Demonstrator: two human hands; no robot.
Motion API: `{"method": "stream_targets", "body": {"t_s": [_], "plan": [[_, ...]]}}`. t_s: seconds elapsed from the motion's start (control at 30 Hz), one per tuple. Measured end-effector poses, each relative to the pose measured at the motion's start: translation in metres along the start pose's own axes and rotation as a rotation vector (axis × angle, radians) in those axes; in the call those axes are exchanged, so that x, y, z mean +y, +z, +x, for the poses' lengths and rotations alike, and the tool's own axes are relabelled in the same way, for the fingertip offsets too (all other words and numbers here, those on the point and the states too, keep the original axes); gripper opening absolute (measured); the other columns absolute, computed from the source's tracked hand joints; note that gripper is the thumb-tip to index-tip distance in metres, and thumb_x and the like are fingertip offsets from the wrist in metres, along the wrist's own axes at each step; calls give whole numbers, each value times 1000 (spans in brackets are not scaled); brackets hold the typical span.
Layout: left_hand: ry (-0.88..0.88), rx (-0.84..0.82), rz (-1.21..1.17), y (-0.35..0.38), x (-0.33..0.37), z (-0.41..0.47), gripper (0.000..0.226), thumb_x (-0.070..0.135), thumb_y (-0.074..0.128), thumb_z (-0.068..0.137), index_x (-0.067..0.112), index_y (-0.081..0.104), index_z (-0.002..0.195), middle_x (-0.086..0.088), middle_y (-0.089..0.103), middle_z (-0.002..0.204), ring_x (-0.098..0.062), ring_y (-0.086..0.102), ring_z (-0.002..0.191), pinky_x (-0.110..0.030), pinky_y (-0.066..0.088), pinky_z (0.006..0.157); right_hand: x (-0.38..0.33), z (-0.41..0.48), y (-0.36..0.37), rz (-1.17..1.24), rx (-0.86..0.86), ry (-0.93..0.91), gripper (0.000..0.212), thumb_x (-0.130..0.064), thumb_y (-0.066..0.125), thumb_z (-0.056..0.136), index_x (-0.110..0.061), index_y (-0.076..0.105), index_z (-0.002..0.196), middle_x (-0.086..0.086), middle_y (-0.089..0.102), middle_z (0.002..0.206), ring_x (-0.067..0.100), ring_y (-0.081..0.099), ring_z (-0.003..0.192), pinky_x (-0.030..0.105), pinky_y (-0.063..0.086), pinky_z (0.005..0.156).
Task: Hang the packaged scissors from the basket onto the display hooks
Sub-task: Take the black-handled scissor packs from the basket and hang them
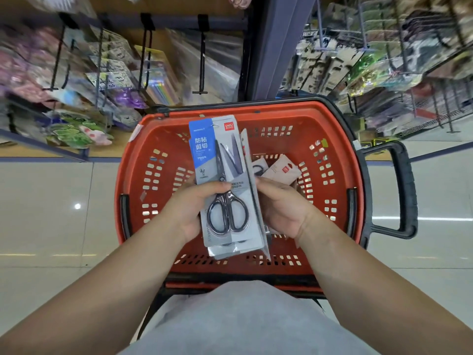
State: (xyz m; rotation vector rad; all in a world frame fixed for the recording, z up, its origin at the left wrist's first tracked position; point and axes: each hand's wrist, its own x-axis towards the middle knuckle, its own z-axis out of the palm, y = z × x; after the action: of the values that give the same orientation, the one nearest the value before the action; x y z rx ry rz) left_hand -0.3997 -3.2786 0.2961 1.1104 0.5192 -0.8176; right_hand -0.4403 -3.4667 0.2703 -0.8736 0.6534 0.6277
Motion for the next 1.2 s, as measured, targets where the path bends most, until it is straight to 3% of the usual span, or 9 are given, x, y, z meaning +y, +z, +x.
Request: {"method": "stream_targets", "body": {"t_s": [0.13,0.27,0.5,0.67,0.77,0.87,1.03,1.13,1.2], "plan": [[10,40,74,-7,-5,0,64,-5,79,71,7,67,133,-18,76,122,-38,75,108,-48,63,88,-6,1,0,-90,143,-17,38,-18,72,96,0,65,129,17,76,117,28,75,103,42,61,91],[30,119,104,-13,-8,0,53,-10,72,83,9,66,133,-15,78,119,-37,75,109,-50,60,95,-7,1,-5,-149,222,-50,23,-18,73,97,-7,66,116,14,79,103,23,78,82,33,63,66],[4,207,66,-17,-14,1,38,-2,68,92,12,70,127,-10,80,113,-29,78,100,-37,62,79,3,8,4,-329,290,-203,15,-5,69,98,-6,70,112,26,74,112,30,74,85,48,63,86],[-30,140,-48,-15,-16,-3,35,30,65,96,16,72,128,-11,77,122,-31,75,109,-46,57,97,19,16,26,-327,317,-274,15,-20,76,90,-23,74,104,22,76,102,50,72,96,66,58,87],[35,119,78,-18,-19,1,42,22,80,74,18,75,116,-9,80,113,-29,77,105,-41,60,90,29,21,36,-516,357,-352,20,-35,78,86,-25,72,101,21,74,94,45,72,83,58,61,78],[44,94,159,-31,-26,11,47,5,82,66,15,75,111,-11,81,109,-28,78,97,-34,63,78,38,25,33,-620,428,-336,18,-32,78,92,-17,67,95,12,71,83,24,65,69,42,57,71],[-43,108,258,-53,-41,37,56,4,89,64,13,74,118,-9,81,109,-31,77,103,-43,58,93,50,40,2,-426,511,-143,7,-33,71,91,-26,72,91,7,75,97,32,71,98,48,58,94],[-82,132,268,-58,-48,53,57,-1,89,65,13,73,117,-8,81,107,-31,78,99,-41,59,88,47,41,-36,-554,752,-59,19,-25,68,97,-18,70,115,-2,68,96,17,68,81,29,56,75],[-96,141,274,-60,-49,60,43,-6,82,75,13,74,113,-7,82,103,-28,79,93,-37,62,79,46,43,-61,-819,881,75,46,-40,57,94,-20,59,135,2,69,111,25,71,90,35,59,78]]}}
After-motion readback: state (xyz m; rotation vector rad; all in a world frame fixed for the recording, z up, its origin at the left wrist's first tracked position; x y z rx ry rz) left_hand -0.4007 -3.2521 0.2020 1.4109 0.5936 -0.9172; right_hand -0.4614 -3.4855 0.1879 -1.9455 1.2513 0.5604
